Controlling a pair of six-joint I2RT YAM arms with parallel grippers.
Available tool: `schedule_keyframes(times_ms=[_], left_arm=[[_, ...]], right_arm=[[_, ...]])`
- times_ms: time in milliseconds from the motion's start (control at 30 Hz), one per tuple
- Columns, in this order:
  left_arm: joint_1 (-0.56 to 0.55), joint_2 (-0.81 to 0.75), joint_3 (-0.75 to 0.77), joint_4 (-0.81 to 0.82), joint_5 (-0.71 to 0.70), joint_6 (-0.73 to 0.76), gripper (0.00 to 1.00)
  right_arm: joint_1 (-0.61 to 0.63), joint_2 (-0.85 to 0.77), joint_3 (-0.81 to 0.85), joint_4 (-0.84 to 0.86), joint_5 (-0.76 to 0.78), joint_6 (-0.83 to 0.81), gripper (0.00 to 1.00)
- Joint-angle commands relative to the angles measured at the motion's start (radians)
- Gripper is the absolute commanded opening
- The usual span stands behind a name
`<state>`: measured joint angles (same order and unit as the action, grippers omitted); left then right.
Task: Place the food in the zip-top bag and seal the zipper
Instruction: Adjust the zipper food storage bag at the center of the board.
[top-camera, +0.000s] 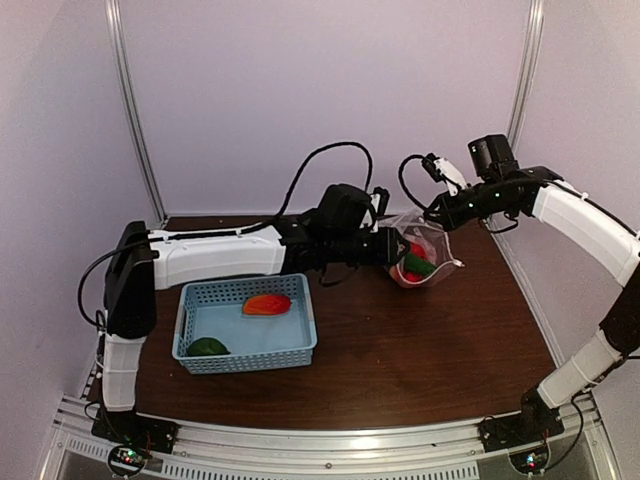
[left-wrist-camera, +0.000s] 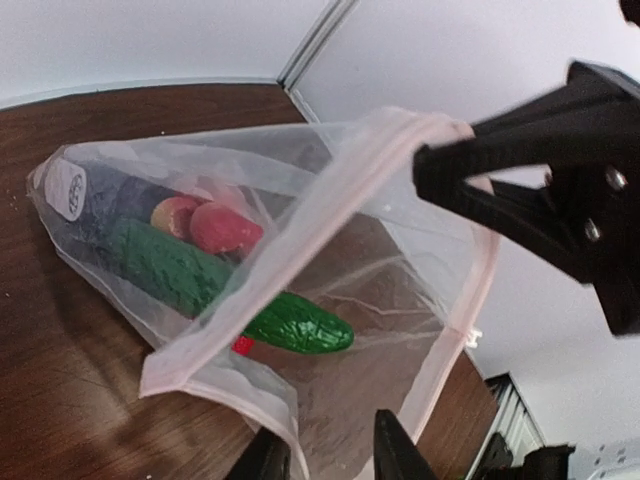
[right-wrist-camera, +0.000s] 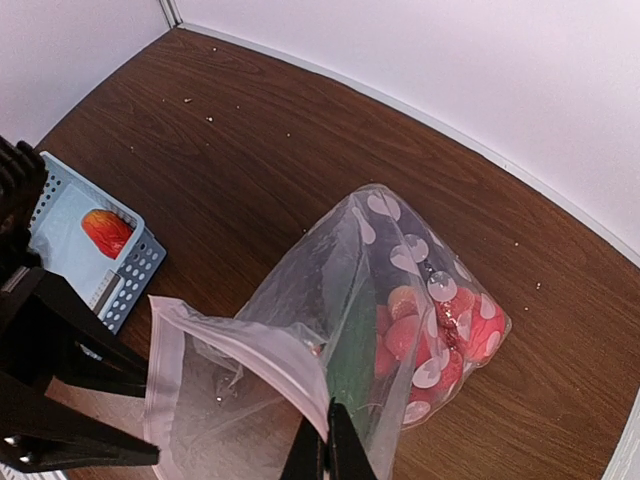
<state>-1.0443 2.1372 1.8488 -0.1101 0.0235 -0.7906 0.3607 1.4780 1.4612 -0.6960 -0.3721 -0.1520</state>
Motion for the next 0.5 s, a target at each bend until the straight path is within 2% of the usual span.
schedule_keyframes(times_ms=[0,67,167,233,367,467], left_arm=[[-0.009,-0.140,-0.172,0.157,0.218,0.069,0.45],[-0.009,-0.227,-0.292,0.180,0.267,0.085,0.52],[-0.010,-0.391,-0.501,0.165,0.198,0.141,0.60],[-0.010,-0.504,-0.608,0.080,0.100,0.194,0.65],[-0.002,-0.624,-0.699,-0.140,-0.089,0.259,0.69],[0.001,-0.693,-0.770,-0.206,-0.164,0.270,0.70]], right_arm=[[0.004,-0.020,-0.057,0.074,0.004,0.016,0.00],[-0.001,-0.015,-0.055,0.076,0.017,0.004,0.00],[-0.028,0.020,-0.021,0.065,0.012,-0.002,0.00],[-0.062,0.060,0.041,0.038,0.010,-0.008,0.00],[-0.158,0.165,0.224,-0.012,0.028,-0.017,0.00],[-0.232,0.242,0.401,-0.072,0.022,-0.022,0.00]])
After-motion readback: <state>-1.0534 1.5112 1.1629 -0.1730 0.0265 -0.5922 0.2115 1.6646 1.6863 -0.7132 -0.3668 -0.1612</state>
